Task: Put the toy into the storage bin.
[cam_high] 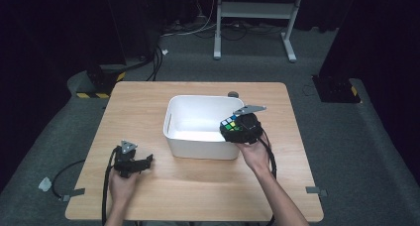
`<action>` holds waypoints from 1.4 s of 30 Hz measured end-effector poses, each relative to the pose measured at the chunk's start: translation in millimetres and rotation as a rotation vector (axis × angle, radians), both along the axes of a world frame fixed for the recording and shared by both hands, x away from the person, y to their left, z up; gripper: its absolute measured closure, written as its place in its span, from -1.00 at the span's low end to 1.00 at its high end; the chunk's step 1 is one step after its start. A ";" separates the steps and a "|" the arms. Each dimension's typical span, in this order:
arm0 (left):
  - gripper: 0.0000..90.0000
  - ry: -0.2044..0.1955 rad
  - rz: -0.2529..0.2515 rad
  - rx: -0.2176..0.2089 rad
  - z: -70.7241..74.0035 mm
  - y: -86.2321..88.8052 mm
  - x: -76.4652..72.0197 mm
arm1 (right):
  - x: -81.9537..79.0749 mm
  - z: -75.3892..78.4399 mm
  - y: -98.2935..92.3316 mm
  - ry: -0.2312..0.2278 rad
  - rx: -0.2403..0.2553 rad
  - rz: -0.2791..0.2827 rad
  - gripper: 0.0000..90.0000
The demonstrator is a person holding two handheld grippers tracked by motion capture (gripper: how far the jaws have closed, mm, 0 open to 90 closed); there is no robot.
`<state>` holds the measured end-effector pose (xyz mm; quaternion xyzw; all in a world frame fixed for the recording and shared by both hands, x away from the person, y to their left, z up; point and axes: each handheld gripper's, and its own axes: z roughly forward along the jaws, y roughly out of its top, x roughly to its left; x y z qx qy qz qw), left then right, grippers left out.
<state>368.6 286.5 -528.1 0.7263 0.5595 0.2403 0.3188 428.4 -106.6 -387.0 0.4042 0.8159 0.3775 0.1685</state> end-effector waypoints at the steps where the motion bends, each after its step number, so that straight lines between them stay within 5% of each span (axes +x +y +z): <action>1: -0.62 0.000 0.000 0.000 0.0 0.0 0.0 | 0.0 0.0 0.0 0.000 0.000 0.000 -0.25; 29: -0.62 0.000 0.000 0.000 0.0 -0.1 0.0 | -1.5 -3.1 0.2 -0.001 -0.017 0.007 -0.25; 42: -0.62 0.000 0.001 0.000 0.0 0.0 0.0 | -3.2 1.5 -3.7 -0.028 0.016 0.009 -0.25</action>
